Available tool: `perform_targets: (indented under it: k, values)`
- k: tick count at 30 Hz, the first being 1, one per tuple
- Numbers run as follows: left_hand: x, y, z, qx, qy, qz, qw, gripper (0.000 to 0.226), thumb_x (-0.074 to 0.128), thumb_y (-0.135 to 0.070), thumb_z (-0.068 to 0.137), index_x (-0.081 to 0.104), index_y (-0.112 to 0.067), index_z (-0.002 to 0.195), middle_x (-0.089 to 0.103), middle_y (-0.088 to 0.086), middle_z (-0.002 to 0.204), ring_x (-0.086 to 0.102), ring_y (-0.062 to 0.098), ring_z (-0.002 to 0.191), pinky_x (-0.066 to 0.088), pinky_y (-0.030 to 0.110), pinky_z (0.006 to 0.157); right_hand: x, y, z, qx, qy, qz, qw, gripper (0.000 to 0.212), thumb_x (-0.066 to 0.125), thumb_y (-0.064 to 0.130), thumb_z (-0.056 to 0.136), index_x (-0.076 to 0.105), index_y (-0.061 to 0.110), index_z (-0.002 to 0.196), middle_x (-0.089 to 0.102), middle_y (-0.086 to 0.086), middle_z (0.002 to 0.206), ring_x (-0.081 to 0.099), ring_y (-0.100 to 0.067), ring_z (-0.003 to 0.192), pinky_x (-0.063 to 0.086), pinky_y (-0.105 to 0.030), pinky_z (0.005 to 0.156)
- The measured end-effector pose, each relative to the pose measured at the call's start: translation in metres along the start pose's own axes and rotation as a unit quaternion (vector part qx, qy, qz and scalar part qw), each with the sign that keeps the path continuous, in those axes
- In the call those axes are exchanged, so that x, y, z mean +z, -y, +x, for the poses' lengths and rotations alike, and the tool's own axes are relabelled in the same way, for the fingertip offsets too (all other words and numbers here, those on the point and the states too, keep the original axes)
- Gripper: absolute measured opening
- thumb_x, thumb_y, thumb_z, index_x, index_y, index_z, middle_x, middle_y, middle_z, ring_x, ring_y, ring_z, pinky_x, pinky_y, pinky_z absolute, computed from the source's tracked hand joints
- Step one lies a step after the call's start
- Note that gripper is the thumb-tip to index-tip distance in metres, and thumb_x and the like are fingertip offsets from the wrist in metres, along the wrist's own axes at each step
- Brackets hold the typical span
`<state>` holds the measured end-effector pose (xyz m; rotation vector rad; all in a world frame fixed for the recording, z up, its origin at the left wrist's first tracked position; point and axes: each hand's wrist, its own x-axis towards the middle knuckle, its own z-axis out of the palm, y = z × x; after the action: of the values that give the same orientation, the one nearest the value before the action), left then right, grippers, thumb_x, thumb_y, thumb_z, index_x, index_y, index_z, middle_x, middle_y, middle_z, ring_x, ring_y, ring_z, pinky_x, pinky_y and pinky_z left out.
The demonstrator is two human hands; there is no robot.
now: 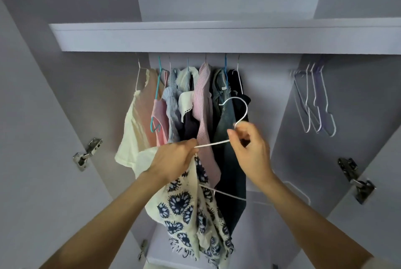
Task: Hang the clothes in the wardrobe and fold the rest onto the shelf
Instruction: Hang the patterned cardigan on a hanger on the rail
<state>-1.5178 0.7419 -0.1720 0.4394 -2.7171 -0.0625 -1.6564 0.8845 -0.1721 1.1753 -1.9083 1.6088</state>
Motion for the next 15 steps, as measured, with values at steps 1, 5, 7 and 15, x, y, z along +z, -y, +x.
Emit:
perform_targets:
  k: [1, 5, 7, 15]
  values:
    - [0.001, 0.004, 0.002, -0.031, -0.014, -0.021, 0.999, 0.024, 0.035, -0.032, 0.1, 0.05, -0.013, 0.101, 0.063, 0.007, 0.085, 0.061, 0.035, 0.077, 0.039, 0.034, 0.057, -0.001, 0.003, 0.002, -0.013, -0.016, 0.003, 1.0, 0.025, 0.061, 0.022, 0.084, 0.062, 0.003, 0.1, 0.061, -0.005, 0.09, 0.058, -0.021, 0.086, 0.047, -0.035, 0.079]
    - [-0.001, 0.022, 0.012, -0.156, -0.054, -0.099, 0.981, 0.021, 0.038, -0.026, 0.1, 0.051, -0.01, 0.101, 0.062, 0.015, 0.082, 0.06, 0.038, 0.08, 0.042, 0.038, 0.064, -0.004, 0.005, -0.007, -0.187, -0.05, -0.046, 0.98, 0.026, 0.052, 0.012, 0.086, 0.053, 0.007, 0.111, 0.061, -0.016, 0.102, 0.054, -0.023, 0.097, 0.042, -0.03, 0.087]
    - [-0.006, 0.027, 0.015, -0.208, -0.08, -0.17, 0.96, 0.016, 0.042, -0.025, 0.099, 0.052, -0.014, 0.093, 0.056, 0.008, 0.072, 0.058, 0.034, 0.074, 0.039, 0.035, 0.062, 0.0, -0.001, -0.025, -0.28, 0.051, -0.044, 0.957, 0.016, 0.053, 0.006, 0.084, 0.06, 0.008, 0.098, 0.065, -0.01, 0.085, 0.058, -0.021, 0.079, 0.047, -0.028, 0.073]
    - [-0.031, 0.04, 0.007, -0.245, -0.201, -0.495, 0.809, 0.014, 0.05, -0.011, 0.074, 0.048, -0.004, 0.061, 0.04, -0.005, 0.053, 0.035, 0.007, 0.051, 0.03, 0.025, 0.053, 0.029, -0.047, -0.043, 0.054, 0.423, -0.074, 0.901, 0.016, 0.049, 0.019, 0.092, 0.056, 0.022, 0.106, 0.06, 0.002, 0.091, 0.059, -0.019, 0.08, 0.051, -0.038, 0.074]
